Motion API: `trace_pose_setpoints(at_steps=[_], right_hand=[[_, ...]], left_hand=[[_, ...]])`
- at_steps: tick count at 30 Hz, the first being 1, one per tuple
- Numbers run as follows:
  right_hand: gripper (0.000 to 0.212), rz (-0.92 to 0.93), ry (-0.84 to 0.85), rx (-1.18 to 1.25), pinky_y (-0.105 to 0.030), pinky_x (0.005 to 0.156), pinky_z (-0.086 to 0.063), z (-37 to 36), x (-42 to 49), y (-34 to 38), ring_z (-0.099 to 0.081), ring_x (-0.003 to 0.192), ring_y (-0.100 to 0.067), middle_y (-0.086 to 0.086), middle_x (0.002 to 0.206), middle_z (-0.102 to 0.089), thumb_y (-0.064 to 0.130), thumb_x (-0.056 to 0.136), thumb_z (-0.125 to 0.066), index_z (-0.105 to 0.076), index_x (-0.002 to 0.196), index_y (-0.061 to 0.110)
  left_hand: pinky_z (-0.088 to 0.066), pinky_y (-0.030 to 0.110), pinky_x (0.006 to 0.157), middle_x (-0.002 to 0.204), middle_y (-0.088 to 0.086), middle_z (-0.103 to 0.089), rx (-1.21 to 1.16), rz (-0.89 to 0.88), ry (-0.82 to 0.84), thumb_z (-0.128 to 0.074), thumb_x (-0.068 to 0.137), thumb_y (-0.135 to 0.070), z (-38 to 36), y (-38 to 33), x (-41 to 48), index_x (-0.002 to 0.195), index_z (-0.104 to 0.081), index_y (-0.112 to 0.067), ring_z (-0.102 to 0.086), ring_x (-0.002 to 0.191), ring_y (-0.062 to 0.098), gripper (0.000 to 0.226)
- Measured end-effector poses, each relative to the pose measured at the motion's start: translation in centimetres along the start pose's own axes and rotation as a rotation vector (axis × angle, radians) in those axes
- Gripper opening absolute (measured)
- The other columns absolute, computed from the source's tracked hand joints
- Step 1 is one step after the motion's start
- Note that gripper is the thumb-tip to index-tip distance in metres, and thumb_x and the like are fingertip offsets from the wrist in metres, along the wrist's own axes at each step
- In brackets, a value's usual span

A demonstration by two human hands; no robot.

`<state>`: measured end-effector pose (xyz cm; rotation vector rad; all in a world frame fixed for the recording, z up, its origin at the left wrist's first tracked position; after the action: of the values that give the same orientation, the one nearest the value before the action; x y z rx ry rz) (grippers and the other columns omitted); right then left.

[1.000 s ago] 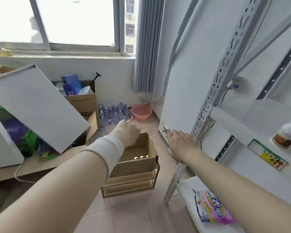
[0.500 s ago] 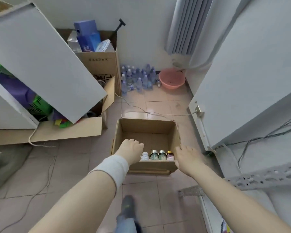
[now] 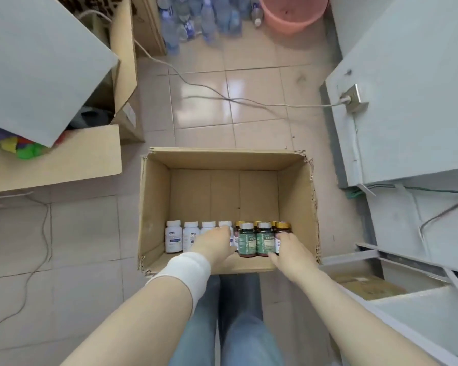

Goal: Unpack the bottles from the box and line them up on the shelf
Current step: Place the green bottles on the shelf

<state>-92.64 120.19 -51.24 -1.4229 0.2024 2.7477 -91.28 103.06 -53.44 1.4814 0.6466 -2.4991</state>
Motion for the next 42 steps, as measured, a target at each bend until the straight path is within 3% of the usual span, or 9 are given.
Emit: trace_pose_setpoints(at_steps=[7, 13, 16, 20, 25, 28, 31, 36, 42], right_hand=[[0.055, -0.135, 0.043, 0.050, -0.036, 0.091, -0.045, -3.0, 6.8, -0.2, -0.051, 0.119, -0.028, -0.011, 0.133, -0.043, 0.034, 0.090, -0.058, -0.038, 0.133, 0.007], [0.056, -0.155, 0.010, -0.010, -0.036, 0.084, -0.046, -3.5, 8.0, 0.0, -0.055, 0.114, -0.028, -0.011, 0.130, -0.044, 0.037, 0.086, -0.063, -0.039, 0.126, 0.007], [0.056, -0.091, -0.033, -0.070, -0.034, 0.078, -0.047, -3.5, 7.7, 0.2, -0.057, 0.109, -0.025, -0.009, 0.129, -0.042, 0.040, 0.084, -0.063, -0.040, 0.124, 0.009], [0.059, -0.036, -0.021, -0.067, -0.034, 0.073, -0.048, -4.1, 7.8, 1.0, -0.061, 0.104, -0.026, -0.008, 0.127, -0.047, 0.040, 0.084, -0.063, -0.035, 0.127, 0.011], [0.060, -0.130, 0.030, 0.100, -0.037, 0.081, -0.047, -4.5, 8.5, 1.4, -0.060, 0.110, -0.031, -0.011, 0.123, -0.058, 0.035, 0.082, -0.068, -0.033, 0.126, 0.010], [0.064, -0.163, 0.023, 0.223, -0.035, 0.086, -0.046, -4.3, 8.4, 0.7, -0.056, 0.116, -0.029, -0.009, 0.126, -0.056, 0.034, 0.078, -0.073, -0.039, 0.126, 0.011], [0.065, -0.144, 0.034, 0.351, -0.034, 0.093, -0.044, -3.8, 7.8, -0.5, -0.051, 0.121, -0.024, -0.007, 0.130, -0.054, 0.037, 0.075, -0.075, -0.047, 0.127, 0.010], [0.063, -0.176, 0.068, 0.766, -0.034, 0.100, -0.044, -1.5, 4.5, -1.9, -0.056, 0.116, -0.020, -0.003, 0.127, -0.061, 0.034, 0.071, -0.079, -0.056, 0.126, 0.012], [0.053, -0.152, 0.019, 1.171, -0.029, 0.085, -0.044, 2.4, -3.7, -1.0, -0.058, 0.107, -0.018, -0.003, 0.117, -0.061, 0.021, 0.076, -0.076, -0.055, 0.124, 0.010]], left_hand=[[-0.042, 0.033, 0.097, 0.129, 0.005, -0.057, -0.356, 0.144, 0.032, -0.053, 0.091, -0.045, -3.6, -1.1, 8.4, 0.130, -0.044, -0.013, -0.052, 0.120, 0.024, 0.051], [-0.037, 0.025, 0.081, 0.123, 0.009, -0.058, -0.551, 0.197, 0.041, -0.060, 0.087, -0.044, -4.5, -1.0, 10.6, 0.125, -0.047, -0.008, -0.054, 0.112, 0.023, 0.054], [-0.039, 0.025, 0.085, 0.123, 0.011, -0.058, -0.630, 0.218, 0.071, -0.061, 0.088, -0.040, -4.3, -0.6, 10.4, 0.127, -0.047, -0.008, -0.055, 0.109, 0.023, 0.053], [-0.041, 0.029, 0.099, 0.130, 0.010, -0.053, -0.693, 0.250, 0.066, -0.062, 0.088, -0.035, -3.6, 0.2, 9.8, 0.135, -0.041, -0.009, -0.052, 0.119, 0.023, 0.058], [-0.039, 0.022, 0.071, 0.107, 0.004, -0.057, -0.676, 0.232, 0.047, -0.062, 0.088, -0.037, -2.7, 1.1, 9.7, 0.123, -0.047, -0.013, -0.055, 0.095, 0.019, 0.045], [-0.040, 0.026, 0.075, 0.114, 0.009, -0.059, -0.667, 0.212, 0.011, -0.062, 0.087, -0.039, -2.3, 1.7, 9.8, 0.124, -0.047, -0.013, -0.053, 0.091, 0.020, 0.048], [-0.042, 0.030, 0.084, 0.118, 0.009, -0.057, -0.669, 0.187, -0.060, -0.062, 0.087, -0.038, -1.4, 1.9, 8.9, 0.128, -0.046, -0.013, -0.055, 0.103, 0.023, 0.051], [-0.045, 0.031, 0.086, 0.116, 0.000, -0.058, -0.779, 0.105, -0.141, -0.059, 0.088, -0.041, 1.5, 1.3, 5.0, 0.114, -0.051, -0.019, -0.054, 0.103, 0.017, 0.034], [-0.051, 0.045, 0.088, 0.113, 0.006, -0.062, -0.839, -0.086, -0.137, -0.056, 0.087, -0.048, 6.8, -1.9, -3.2, 0.104, -0.050, -0.029, -0.061, 0.103, 0.024, 0.027]])
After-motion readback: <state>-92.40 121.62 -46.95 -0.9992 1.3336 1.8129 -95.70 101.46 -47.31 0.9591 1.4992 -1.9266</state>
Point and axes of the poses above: each hand's wrist, its own x-axis towards the middle knuckle, its own z-axis out of the back of the hand, y = z × x, the point moved 1 cm from there along x, towards the middle knuckle
